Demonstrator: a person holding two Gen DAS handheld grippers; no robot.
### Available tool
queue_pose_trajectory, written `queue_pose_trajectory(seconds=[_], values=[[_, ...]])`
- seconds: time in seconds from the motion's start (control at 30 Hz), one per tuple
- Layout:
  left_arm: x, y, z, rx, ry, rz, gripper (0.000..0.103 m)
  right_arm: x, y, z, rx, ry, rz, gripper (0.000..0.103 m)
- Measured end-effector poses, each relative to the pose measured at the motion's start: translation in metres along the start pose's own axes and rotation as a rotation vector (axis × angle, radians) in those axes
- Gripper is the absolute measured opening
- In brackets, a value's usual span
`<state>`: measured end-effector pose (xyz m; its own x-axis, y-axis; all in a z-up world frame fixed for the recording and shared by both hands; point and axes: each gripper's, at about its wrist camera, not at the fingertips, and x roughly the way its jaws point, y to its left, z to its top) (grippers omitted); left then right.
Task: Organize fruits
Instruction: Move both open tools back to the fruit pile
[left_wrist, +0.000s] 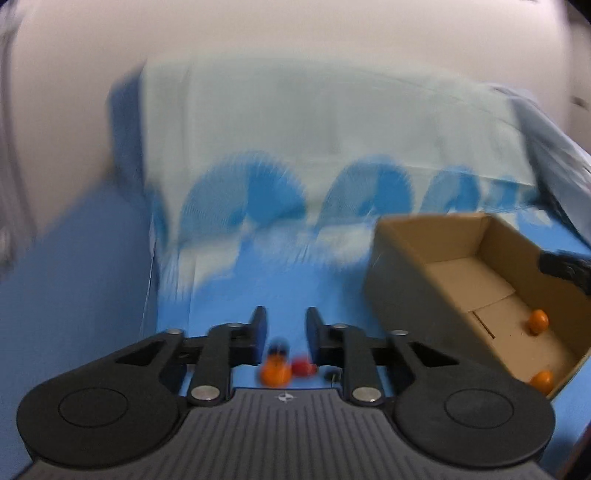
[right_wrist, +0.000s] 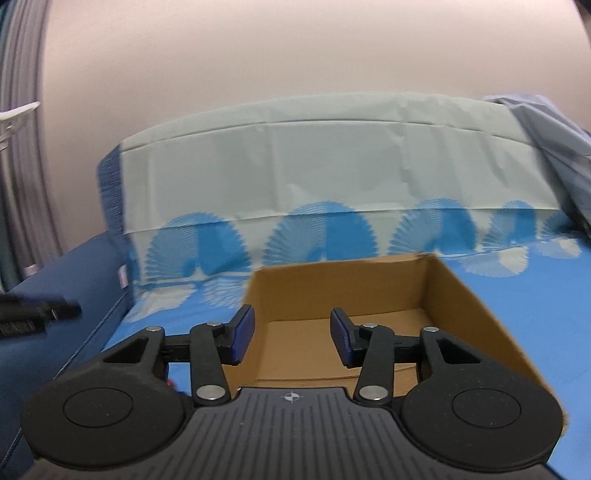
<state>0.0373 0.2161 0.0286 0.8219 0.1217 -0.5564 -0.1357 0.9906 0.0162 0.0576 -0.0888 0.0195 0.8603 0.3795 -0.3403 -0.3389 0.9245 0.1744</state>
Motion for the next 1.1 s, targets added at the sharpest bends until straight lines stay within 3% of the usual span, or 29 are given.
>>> queue_pose_trajectory(seconds=[0.07, 0.17, 0.3, 0.37, 0.47, 0.57, 0.63, 0.83, 1.1], values=[[-0.002, 0.020, 0.000, -0.096, 0.004, 0.038, 0.018, 0.002, 0.008, -0.001, -0.006, 0.005, 0.018, 0.045], [-0.007, 0.033, -0.001, -0.145, 0.018, 0.011, 0.018, 0.006, 0.019, -0.004, -0.010, 0.015, 0.041, 0.043], [-0.010, 0.017, 0.005, -0.032, 0.055, -0.033, 0.018, 0.011, 0.032, -0.007, -0.016, 0.039, 0.073, 0.043], [-0.020, 0.007, 0.004, 0.047, 0.023, -0.019, 0.018, 0.013, 0.040, -0.010, -0.035, 0.046, 0.099, 0.044], [-0.031, 0.001, -0.001, 0.024, -0.043, 0.044, 0.019, 0.013, 0.053, -0.013, -0.083, 0.046, 0.128, 0.044], [-0.029, 0.002, -0.009, -0.046, -0.062, 0.052, 0.019, 0.018, 0.064, -0.016, -0.115, 0.065, 0.154, 0.044], [-0.022, 0.002, -0.020, -0.036, -0.071, 0.069, 0.020, 0.022, 0.072, -0.019, -0.133, 0.080, 0.177, 0.044], [0.009, 0.019, -0.039, -0.069, -0.009, 0.106, 0.020, 0.025, 0.098, -0.028, -0.201, 0.099, 0.249, 0.044], [0.032, 0.037, -0.062, -0.160, 0.054, 0.039, 0.020, 0.048, 0.132, -0.043, -0.269, 0.168, 0.263, 0.044]])
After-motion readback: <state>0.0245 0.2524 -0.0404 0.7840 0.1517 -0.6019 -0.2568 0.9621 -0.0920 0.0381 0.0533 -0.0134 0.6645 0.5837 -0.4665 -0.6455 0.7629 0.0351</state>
